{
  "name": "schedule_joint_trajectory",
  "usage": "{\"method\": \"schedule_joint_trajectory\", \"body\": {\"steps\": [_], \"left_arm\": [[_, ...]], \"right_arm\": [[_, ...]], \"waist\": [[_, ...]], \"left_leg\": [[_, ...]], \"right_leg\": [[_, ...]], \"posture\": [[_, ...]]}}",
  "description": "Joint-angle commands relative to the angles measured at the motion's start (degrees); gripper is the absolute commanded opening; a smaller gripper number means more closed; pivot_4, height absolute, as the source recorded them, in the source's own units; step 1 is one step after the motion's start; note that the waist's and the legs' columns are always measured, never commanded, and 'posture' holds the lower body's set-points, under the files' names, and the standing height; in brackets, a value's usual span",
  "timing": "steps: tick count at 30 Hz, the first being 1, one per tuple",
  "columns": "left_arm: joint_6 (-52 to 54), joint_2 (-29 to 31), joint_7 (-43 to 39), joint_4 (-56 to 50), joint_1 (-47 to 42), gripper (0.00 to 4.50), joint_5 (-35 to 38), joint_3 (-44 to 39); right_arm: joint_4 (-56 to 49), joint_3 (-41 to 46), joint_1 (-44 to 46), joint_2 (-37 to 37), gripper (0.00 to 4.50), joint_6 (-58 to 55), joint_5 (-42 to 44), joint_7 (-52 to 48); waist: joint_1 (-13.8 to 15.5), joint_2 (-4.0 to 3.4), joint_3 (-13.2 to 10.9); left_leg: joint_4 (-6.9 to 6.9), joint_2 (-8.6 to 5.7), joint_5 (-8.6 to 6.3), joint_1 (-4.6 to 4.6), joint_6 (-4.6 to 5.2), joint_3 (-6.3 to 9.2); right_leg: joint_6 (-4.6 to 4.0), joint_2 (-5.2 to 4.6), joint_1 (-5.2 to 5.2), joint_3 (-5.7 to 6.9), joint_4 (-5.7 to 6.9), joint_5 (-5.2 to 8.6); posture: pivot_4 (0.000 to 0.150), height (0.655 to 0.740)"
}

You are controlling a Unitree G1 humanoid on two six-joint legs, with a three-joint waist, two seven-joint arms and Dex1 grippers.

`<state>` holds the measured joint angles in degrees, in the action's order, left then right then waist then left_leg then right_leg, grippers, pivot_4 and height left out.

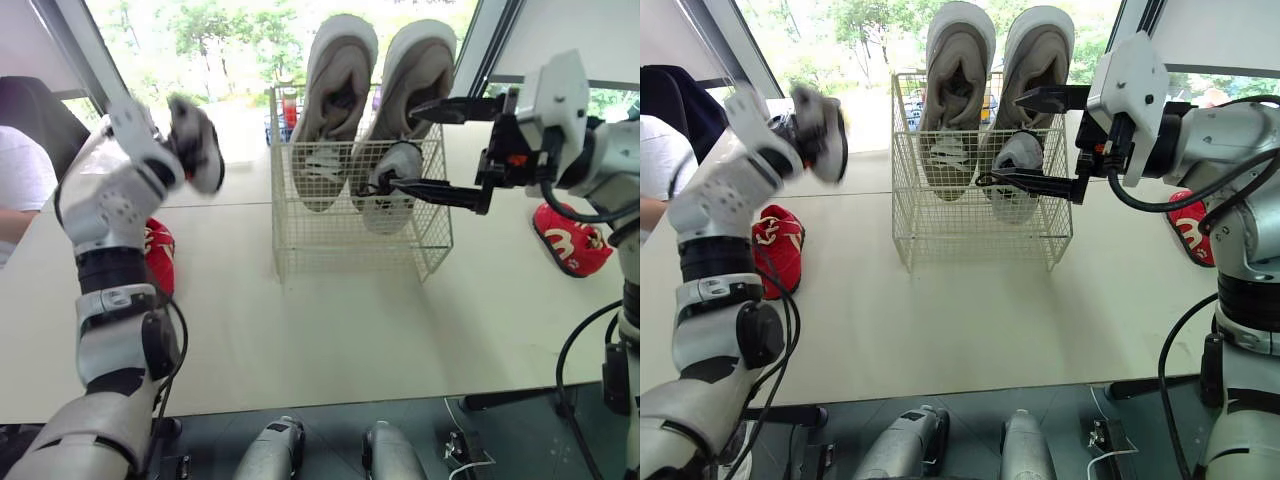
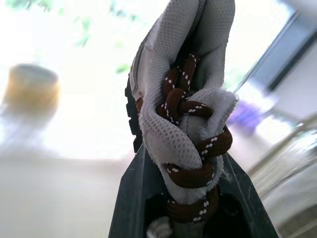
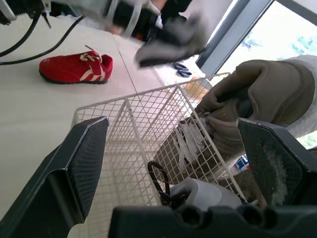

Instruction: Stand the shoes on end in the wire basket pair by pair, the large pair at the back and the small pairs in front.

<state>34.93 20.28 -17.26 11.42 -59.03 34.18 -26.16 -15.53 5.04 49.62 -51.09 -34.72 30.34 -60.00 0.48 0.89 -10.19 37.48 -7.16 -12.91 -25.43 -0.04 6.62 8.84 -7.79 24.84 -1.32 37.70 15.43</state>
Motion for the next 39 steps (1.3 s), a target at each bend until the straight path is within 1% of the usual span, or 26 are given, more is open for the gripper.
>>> {"method": "schedule_joint_trajectory", "body": {"steps": [1, 5, 9, 11, 13, 14, 18, 21, 25, 29, 39], "left_arm": [[-6.72, -3.95, -4.37, -13.28, 1.73, 0.27, 5.78, 0.95], [-10.88, -7.84, -4.47, -19.02, 4.82, 0.27, 4.76, 5.54], [-20.86, -12.48, -6.20, -19.61, 8.92, 0.27, -3.11, 13.98], [-30.61, -14.40, -8.56, -17.01, 13.32, 0.27, -10.39, 19.85], [-39.71, -16.92, -8.16, -12.94, 15.95, 0.27, -16.26, 23.34], [-42.82, -17.75, -7.79, -11.30, 16.33, 0.27, -17.91, 24.04], [-56.52, -20.06, -4.81, -1.83, 15.92, 0.27, -24.91, 25.52], [-66.50, -20.84, 0.44, 6.45, 14.35, 0.27, -30.92, 25.45], [-75.16, -20.19, 7.39, 13.88, 10.75, 0.27, -36.68, 24.55], [-80.21, -19.53, 13.27, 19.53, 8.84, 0.27, -40.70, 24.35], [-88.49, -19.06, 24.35, 30.80, 10.93, 0.27, -50.12, 27.28]], "right_arm": [[-1.52, 2.43, 0.65, -0.92, 4.50, -0.10, 0.69, 1.30], [-1.32, 2.38, 0.50, -1.24, 4.50, -0.09, 0.65, 1.86], [-2.83, 4.45, -0.86, -1.87, 4.50, -2.34, 2.46, 3.23], [-5.63, 6.74, -3.41, -2.64, 4.50, -4.68, 4.15, 4.54], [-8.10, 8.56, -5.76, -3.26, 4.50, -6.58, 5.24, 6.03], [-8.79, 9.04, -6.39, -3.41, 4.50, -7.14, 5.61, 6.61], [-11.05, 10.35, -7.43, -3.69, 4.50, -9.12, 7.20, 8.92], [-12.34, 11.21, -8.05, -4.08, 4.50, -10.31, 8.52, 10.17], [-13.66, 11.52, -8.60, -4.35, 4.50, -11.39, 9.65, 11.54], [-14.44, 11.52, -8.87, -4.56, 4.50, -11.89, 10.64, 12.65], [-14.93, 10.85, -8.51, -5.14, 4.50, -11.98, 11.99, 13.74]], "waist": [[-0.02, -0.04, 0.03], [-0.36, -0.14, 0.09], [0.19, -0.13, 0.08], [0.43, -0.10, 0.07], [0.40, -0.10, 0.08], [0.35, -0.10, 0.08], [0.20, -0.11, 0.09], [0.34, -0.11, 0.10], [0.51, -0.10, 0.10], [0.39, -0.10, 0.10], [0.57, -0.12, 0.22]], "left_leg": [[0.00, 0.00, 0.00, 0.01, 0.01, 0.01], [-0.10, 0.06, 0.03, 0.30, -0.04, -0.02], [-0.08, 0.06, 0.07, 0.34, -0.08, -0.01], [-0.07, 0.03, 0.04, 0.32, -0.03, 0.00], [-0.09, 0.02, 0.00, 0.32, 0.04, -0.01], [-0.07, 0.03, -0.01, 0.32, 0.06, -0.02], [-0.08, 0.06, -0.01, 0.32, 0.05, -0.04], [-0.10, 0.08, -0.01, 0.34, 0.05, -0.05], [-0.06, 0.04, -0.01, 0.33, 0.07, -0.06], [-0.07, 0.03, -0.02, 0.32, 0.08, -0.05], [-0.06, 0.03, -0.01, 0.34, 0.08, -0.05]], "right_leg": [[0.01, 0.00, -0.04, 0.01, -0.05, -0.01], [-0.01, 0.09, -0.21, -0.01, -0.01, -0.03], [-0.05, 0.12, -0.24, -0.01, 0.07, -0.05], [-0.05, 0.10, -0.31, 0.00, -0.05, -0.05], [-0.03, 0.09, -0.38, 0.00, -0.20, -0.07], [-0.02, 0.08, -0.39, 0.00, -0.22, -0.08], [-0.02, 0.10, -0.37, 0.00, -0.27, -0.17], [-0.02, 0.11, -0.37, 0.00, -0.27, -0.17], [0.03, 0.08, -0.39, 0.00, -0.28, -0.20], [0.05, 0.08, -0.39, 0.01, -0.28, -0.21], [0.06, 0.09, -0.40, 0.01, -0.25, -0.22]], "posture": [[0.150, 0.7400], [0.150, 0.7400], [0.150, 0.7400], [0.150, 0.7400], [0.150, 0.7400], [0.150, 0.7400], [0.150, 0.7400], [0.150, 0.7400], [0.150, 0.7400], [0.150, 0.7400], [0.150, 0.7400]]}}
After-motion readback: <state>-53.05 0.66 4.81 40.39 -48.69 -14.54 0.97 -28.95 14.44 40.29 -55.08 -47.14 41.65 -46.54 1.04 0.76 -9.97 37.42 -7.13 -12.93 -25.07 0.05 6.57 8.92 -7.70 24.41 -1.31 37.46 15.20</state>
